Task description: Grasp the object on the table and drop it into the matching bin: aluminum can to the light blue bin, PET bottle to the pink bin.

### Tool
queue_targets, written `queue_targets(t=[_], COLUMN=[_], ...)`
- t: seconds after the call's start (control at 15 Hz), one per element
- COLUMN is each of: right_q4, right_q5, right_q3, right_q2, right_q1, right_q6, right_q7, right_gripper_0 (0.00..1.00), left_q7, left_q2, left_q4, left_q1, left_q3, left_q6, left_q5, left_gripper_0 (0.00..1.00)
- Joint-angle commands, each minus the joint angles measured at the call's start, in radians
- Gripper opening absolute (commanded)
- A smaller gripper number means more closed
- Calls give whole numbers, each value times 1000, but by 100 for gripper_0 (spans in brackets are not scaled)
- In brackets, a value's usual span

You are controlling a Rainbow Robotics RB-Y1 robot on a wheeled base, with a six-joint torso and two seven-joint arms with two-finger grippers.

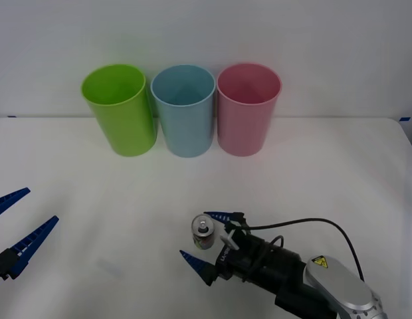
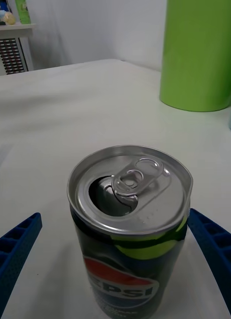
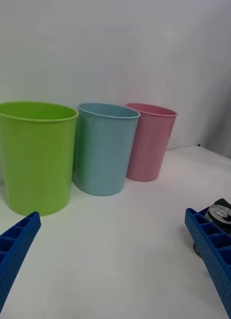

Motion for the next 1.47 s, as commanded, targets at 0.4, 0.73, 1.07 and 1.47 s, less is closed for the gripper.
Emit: queue_targets(t=[0.4, 0.73, 1.07, 1.47], right_q4=[0, 0, -17, -153], right_q5=[-1, -9, -39, -109], right_q3=[1, 0, -22, -51], right_q2=[6, 9, -1, -64], right_q1=[-1, -5, 2, 61], right_q6=[5, 5, -32, -21], right_q7=[4, 4, 3, -25], right_gripper_0=[0, 0, 0, 0], left_q7=[0, 0, 0, 0], left_q2=[0, 0, 0, 0], left_q4=[0, 0, 0, 0], left_q1=[0, 0, 0, 0], left_q3=[0, 0, 0, 0], left_q6=[0, 0, 0, 0], left_q5=[0, 0, 0, 0], left_gripper_0=[100, 100, 100, 100])
